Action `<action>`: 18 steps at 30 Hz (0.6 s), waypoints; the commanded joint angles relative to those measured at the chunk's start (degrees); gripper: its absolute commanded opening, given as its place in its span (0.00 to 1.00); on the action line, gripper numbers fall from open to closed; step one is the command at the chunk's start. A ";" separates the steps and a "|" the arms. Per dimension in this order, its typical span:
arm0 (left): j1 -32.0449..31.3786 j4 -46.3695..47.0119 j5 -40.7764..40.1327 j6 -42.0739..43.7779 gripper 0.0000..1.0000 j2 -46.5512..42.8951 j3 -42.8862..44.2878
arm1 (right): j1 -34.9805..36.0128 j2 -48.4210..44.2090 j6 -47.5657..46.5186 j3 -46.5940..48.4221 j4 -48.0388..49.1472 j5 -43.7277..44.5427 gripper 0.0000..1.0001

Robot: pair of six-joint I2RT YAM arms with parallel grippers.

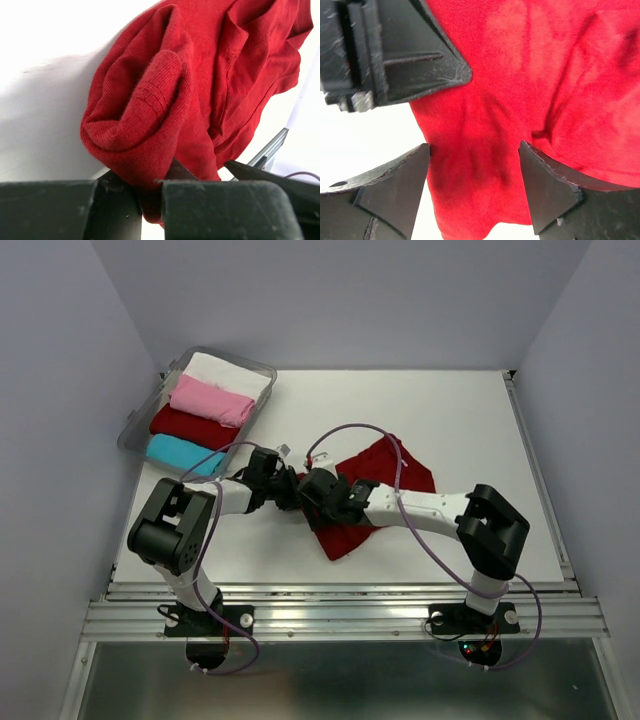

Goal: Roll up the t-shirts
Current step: Roll the T-shirt to the center of the board.

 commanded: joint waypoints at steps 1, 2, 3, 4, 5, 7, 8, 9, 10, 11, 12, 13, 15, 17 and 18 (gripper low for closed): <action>-0.16 -1.53 -0.12 -1.46 0.00 -2.01 1.55 | 4.35 -2.30 -2.46 3.20 -5.63 10.48 0.78; -0.16 -2.23 -0.21 -1.46 0.00 -2.10 1.63 | 5.06 -2.13 -2.37 3.55 -6.24 12.84 0.78; -0.07 -2.41 -0.47 -1.55 0.00 -2.10 1.72 | 5.76 -1.95 -2.20 3.72 -6.86 13.82 0.78; -0.16 -2.68 -0.56 -1.64 0.00 -2.10 1.72 | 7.16 -1.69 -2.11 3.90 -7.56 14.70 0.78; -0.16 -2.94 -0.83 -1.64 0.00 -2.10 1.72 | 7.96 -1.08 -2.02 4.16 -8.00 16.45 0.78; -0.16 -3.38 -1.09 -1.81 0.00 -2.10 1.81 | 9.46 -0.20 -1.76 4.87 -8.71 18.31 0.78; -0.16 -3.64 -1.18 -1.81 0.00 -2.01 1.90 | 10.77 0.24 -1.67 5.04 -8.80 19.80 0.77; -0.16 -3.91 -1.27 -1.90 0.00 -1.92 1.98 | 11.39 1.11 -1.58 5.22 -8.80 20.51 0.77; -0.16 -4.08 -1.36 -1.73 0.00 -1.92 2.16 | 11.40 1.65 -1.49 5.39 -8.80 20.95 0.77; -0.16 -4.17 -1.44 -1.73 0.00 -1.92 2.25 | 12.09 2.09 -1.58 5.48 -8.80 21.21 0.77; -0.16 -4.61 -1.62 -1.81 0.00 -1.92 2.42 | 12.62 2.96 -1.93 5.66 -8.63 21.48 0.77; -0.16 -4.79 -1.71 -1.64 0.00 -1.92 2.60 | 12.63 3.32 -2.10 5.66 -8.36 21.74 0.77; -0.07 -5.49 -2.23 -1.38 0.00 -2.01 2.95 | 13.15 4.37 -2.89 6.10 -7.84 22.36 0.76; -0.16 -5.93 -2.41 -1.29 0.00 -1.84 3.21 | 13.77 5.16 -3.25 6.45 -7.05 22.53 0.75; -0.16 -6.19 -2.41 -1.29 0.00 -1.75 3.30 | 13.77 5.51 -3.60 6.45 -6.69 22.27 0.75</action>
